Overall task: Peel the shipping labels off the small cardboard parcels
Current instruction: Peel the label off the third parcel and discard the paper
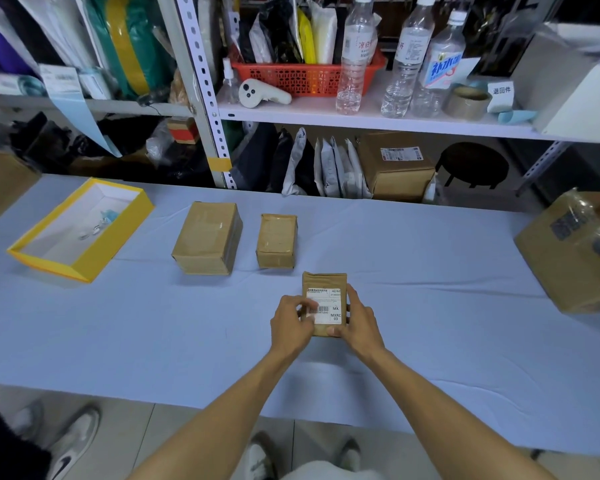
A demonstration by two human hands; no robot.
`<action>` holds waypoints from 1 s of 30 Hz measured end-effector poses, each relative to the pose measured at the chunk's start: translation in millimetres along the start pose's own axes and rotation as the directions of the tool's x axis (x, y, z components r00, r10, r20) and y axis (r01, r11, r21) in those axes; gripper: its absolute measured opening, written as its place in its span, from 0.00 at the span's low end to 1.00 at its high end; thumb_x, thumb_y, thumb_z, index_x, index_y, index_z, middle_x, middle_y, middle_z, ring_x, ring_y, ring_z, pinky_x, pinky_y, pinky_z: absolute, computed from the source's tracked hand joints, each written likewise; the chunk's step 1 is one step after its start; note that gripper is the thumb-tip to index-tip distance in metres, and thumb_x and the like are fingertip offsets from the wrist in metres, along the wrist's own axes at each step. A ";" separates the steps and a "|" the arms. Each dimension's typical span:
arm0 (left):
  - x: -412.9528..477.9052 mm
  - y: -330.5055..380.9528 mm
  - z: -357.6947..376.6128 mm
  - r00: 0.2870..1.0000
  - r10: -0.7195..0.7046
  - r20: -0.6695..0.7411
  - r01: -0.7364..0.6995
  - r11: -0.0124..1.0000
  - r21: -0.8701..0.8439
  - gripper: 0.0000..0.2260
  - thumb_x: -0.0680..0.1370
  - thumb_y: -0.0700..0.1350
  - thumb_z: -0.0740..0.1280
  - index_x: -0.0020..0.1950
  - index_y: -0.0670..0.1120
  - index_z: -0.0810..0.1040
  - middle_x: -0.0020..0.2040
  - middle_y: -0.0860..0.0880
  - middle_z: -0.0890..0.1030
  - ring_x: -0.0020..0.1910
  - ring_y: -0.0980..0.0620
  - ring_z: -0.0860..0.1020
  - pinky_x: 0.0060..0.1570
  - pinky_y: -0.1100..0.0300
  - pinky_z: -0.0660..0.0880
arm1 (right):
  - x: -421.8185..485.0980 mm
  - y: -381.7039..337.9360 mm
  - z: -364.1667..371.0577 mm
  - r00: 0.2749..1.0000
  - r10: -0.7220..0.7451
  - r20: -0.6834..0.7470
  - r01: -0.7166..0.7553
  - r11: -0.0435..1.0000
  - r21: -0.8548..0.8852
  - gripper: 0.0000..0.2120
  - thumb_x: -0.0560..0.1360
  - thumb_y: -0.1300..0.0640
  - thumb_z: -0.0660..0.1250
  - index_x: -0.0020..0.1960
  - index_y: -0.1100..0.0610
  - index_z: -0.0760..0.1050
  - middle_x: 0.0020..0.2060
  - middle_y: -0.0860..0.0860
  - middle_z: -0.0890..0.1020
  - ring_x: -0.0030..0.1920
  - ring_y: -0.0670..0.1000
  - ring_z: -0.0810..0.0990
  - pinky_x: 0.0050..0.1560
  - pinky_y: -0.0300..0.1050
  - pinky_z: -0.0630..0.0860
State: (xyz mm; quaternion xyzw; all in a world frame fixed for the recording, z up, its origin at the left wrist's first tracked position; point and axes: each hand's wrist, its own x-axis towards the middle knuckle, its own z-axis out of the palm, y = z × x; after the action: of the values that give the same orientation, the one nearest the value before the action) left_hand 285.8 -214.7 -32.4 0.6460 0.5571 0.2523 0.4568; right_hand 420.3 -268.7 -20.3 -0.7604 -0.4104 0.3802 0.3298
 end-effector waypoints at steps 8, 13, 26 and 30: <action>-0.5 -4.0 -2.9 0.988 0.150 0.029 -0.152 0.985 0.084 0.19 0.78 0.41 0.64 0.70 0.45 0.70 0.59 0.45 0.78 0.57 0.48 0.78 0.58 0.53 0.77 | 0.2 0.1 -0.2 1.000 0.008 -0.001 -0.008 1.000 0.004 0.36 0.69 0.62 0.71 0.72 0.47 0.59 0.53 0.51 0.82 0.51 0.53 0.81 0.50 0.53 0.82; -2.5 -3.0 0.4 0.989 0.144 0.020 -0.146 0.979 0.145 0.18 0.78 0.42 0.64 0.68 0.45 0.72 0.59 0.46 0.78 0.58 0.49 0.77 0.59 0.53 0.76 | -0.7 -1.4 1.1 1.000 0.005 -0.006 -0.005 1.000 0.011 0.32 0.71 0.56 0.69 0.71 0.45 0.59 0.53 0.52 0.82 0.51 0.53 0.81 0.51 0.54 0.82; 13.7 21.3 4.0 0.973 -0.050 -0.225 0.071 0.994 0.086 0.05 0.78 0.45 0.66 0.49 0.44 0.78 0.45 0.50 0.82 0.45 0.51 0.80 0.44 0.62 0.71 | -11.9 -0.3 5.0 0.999 -0.035 -0.038 0.034 0.999 -0.015 0.39 0.70 0.59 0.72 0.74 0.44 0.55 0.53 0.51 0.82 0.50 0.52 0.82 0.47 0.53 0.83; 18.0 22.1 2.9 0.977 -0.057 -0.204 0.100 0.974 0.205 0.07 0.79 0.47 0.63 0.49 0.45 0.78 0.47 0.49 0.83 0.47 0.49 0.80 0.45 0.57 0.73 | -13.0 0.7 3.4 0.998 -0.048 -0.038 0.047 0.999 -0.009 0.37 0.71 0.58 0.72 0.72 0.44 0.57 0.53 0.50 0.82 0.50 0.51 0.82 0.47 0.51 0.83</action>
State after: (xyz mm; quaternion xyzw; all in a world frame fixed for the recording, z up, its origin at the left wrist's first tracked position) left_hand 303.6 -197.6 -17.7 0.6406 0.6487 0.2352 0.3371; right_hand 412.8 -279.7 -18.6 -0.7590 -0.4233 0.3559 0.3436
